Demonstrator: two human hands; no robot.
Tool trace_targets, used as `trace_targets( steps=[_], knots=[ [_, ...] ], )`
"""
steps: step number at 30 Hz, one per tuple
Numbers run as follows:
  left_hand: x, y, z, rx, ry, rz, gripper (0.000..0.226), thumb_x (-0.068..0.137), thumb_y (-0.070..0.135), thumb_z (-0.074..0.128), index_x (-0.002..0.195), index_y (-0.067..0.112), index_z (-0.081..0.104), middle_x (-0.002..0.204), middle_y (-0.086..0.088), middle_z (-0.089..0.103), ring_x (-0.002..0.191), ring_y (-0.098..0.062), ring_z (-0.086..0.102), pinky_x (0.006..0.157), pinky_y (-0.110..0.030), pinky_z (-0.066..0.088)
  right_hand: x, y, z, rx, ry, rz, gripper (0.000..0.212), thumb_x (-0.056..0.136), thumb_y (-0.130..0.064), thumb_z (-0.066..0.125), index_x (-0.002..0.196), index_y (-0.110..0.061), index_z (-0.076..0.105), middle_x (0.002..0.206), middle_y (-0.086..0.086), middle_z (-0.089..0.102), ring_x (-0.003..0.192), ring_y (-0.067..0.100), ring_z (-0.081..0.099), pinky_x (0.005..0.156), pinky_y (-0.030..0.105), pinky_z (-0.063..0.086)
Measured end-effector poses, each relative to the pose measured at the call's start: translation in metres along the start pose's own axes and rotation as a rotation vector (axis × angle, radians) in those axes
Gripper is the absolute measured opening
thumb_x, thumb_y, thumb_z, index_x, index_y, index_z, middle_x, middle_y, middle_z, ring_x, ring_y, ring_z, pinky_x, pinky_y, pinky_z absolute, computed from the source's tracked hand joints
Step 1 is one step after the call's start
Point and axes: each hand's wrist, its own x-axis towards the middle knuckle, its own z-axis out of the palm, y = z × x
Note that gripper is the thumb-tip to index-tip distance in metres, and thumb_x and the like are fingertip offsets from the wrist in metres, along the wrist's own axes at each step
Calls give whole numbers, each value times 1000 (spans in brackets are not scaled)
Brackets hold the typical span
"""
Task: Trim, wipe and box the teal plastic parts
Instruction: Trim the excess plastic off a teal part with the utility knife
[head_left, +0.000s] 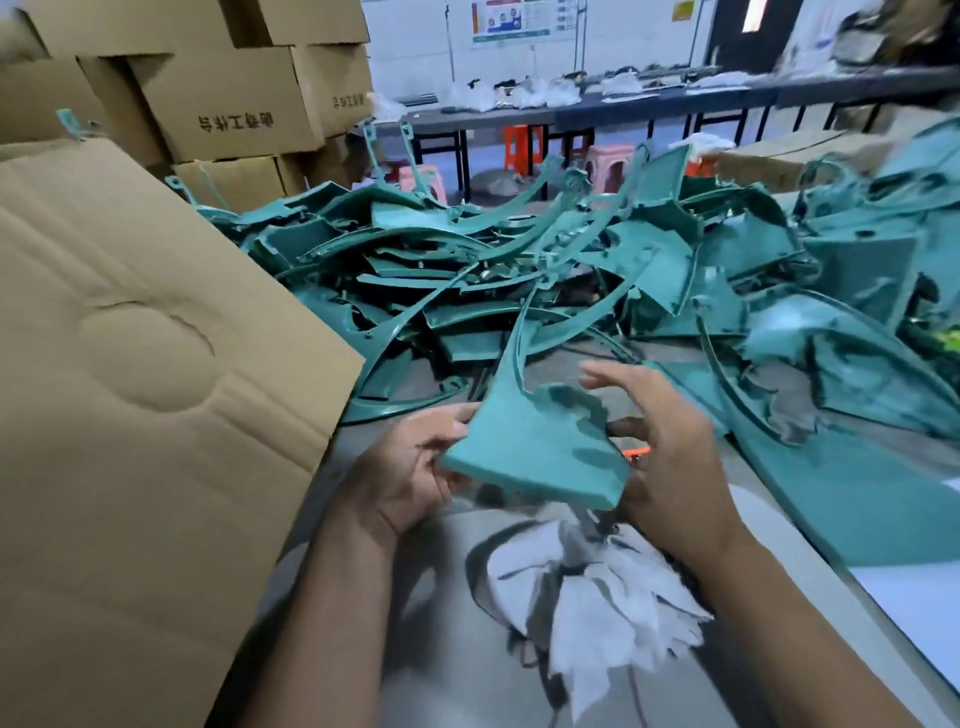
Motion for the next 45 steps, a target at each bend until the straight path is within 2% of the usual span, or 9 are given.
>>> trace_targets(
  steps=[5,14,19,22,25,28,33,38,45],
  knots=[
    [9,-12,-8,205,-115,-11,53,70,-5,48,120,-16,62,116,-33,69,89,-34,75,74,-36,65,3,10,-9,-22,-28,144,87,78,24,66,149,-25,49,139,-5,53,129,12,55,85,17,56],
    [14,2,-18,385,-256,-145,50,98,-5,28,125,6,69,80,-8,58,37,-6,41,31,-16,36,8,9,-10,-242,-84,118,104,77,-23,90,161,-38,31,145,-9,44,134,11,40,117,39,42],
    [9,0,-14,317,-529,-122,50,102,-9,34,150,-1,41,112,-9,71,67,-5,68,54,-12,53,9,6,-4,537,-131,355,111,85,-1,79,163,-47,15,152,-6,53,129,30,61,106,48,55],
    [8,4,-12,284,-439,-21,47,97,-7,39,139,4,56,118,-9,73,88,-16,74,66,-20,59,12,4,-4,909,-156,382,70,85,-2,76,148,-22,55,130,10,69,100,26,73,80,34,64],
    [8,3,-8,7,-313,82,38,85,3,58,120,2,71,132,-25,64,121,-35,58,86,-31,59,14,2,-1,813,72,454,38,82,-8,75,119,-18,76,96,3,78,68,13,71,61,23,61],
    [10,-3,8,-344,-283,220,57,71,30,90,115,-3,74,121,-28,66,100,-34,62,83,-28,58,14,5,-2,741,211,499,39,82,-18,76,121,-22,74,82,-5,78,74,14,77,61,26,63],
    [24,-18,35,-254,-75,417,28,82,19,77,106,8,73,103,-14,65,74,-16,63,57,-21,47,16,-1,5,703,145,503,24,96,-11,69,120,-12,71,97,11,81,90,30,79,57,29,62],
    [25,-19,40,-314,92,480,43,87,14,61,130,7,58,120,-13,70,92,-22,69,68,-26,53,11,-8,5,465,72,264,51,95,1,71,137,-25,60,106,5,78,90,24,77,71,27,62],
    [9,-5,26,-360,24,569,23,88,19,65,109,10,66,108,-9,71,96,-21,69,77,-28,57,5,12,-8,-258,174,22,23,90,-9,78,83,-15,57,76,-4,60,73,22,56,65,40,47]
  ],
)
